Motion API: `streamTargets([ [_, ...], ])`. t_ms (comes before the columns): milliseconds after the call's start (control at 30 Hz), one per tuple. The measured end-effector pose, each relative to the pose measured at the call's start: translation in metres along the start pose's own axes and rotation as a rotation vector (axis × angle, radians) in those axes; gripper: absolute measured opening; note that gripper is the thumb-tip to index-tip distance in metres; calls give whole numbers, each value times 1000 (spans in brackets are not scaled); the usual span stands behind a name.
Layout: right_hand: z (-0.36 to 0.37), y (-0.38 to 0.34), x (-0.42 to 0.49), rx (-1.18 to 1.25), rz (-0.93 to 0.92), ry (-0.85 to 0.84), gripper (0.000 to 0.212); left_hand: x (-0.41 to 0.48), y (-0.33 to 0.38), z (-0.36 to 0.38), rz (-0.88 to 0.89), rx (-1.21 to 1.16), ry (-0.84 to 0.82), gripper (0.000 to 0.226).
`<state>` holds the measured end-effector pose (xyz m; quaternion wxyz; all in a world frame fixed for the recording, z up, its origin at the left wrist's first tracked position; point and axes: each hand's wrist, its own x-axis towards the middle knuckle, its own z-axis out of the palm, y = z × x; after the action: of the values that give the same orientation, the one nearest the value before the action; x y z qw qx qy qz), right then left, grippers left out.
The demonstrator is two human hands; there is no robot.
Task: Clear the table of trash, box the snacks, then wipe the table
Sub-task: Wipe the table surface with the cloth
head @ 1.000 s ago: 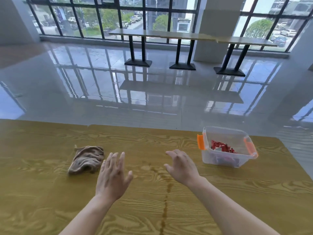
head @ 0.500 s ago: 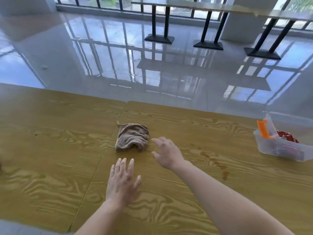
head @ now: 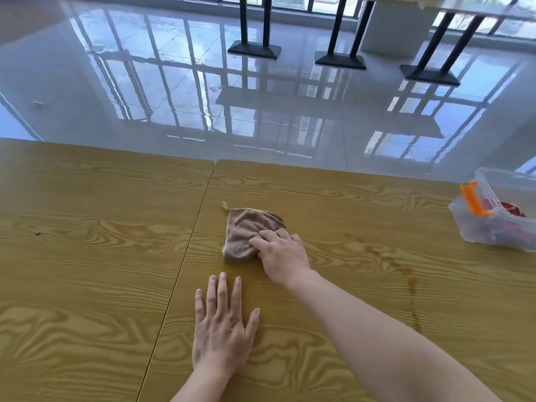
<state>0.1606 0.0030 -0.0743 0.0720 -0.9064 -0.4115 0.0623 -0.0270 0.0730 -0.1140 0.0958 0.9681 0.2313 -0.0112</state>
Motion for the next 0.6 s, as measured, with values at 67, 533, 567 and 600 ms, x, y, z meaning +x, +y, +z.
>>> streamTargets([
  [67, -5, 15, -40, -4, 83, 43, 30, -1, 1, 0, 4, -5, 6, 77],
  [533, 9, 30, -225, 90, 425, -1, 61, -10, 64, -1, 178, -113, -30, 69],
  [567, 16, 29, -229, 85, 400, -4, 58, -12, 70, 3, 156, -117, -28, 63],
  [600, 21, 30, -237, 76, 376, 4, 56, -13, 74, 6, 137, -116, -31, 59],
])
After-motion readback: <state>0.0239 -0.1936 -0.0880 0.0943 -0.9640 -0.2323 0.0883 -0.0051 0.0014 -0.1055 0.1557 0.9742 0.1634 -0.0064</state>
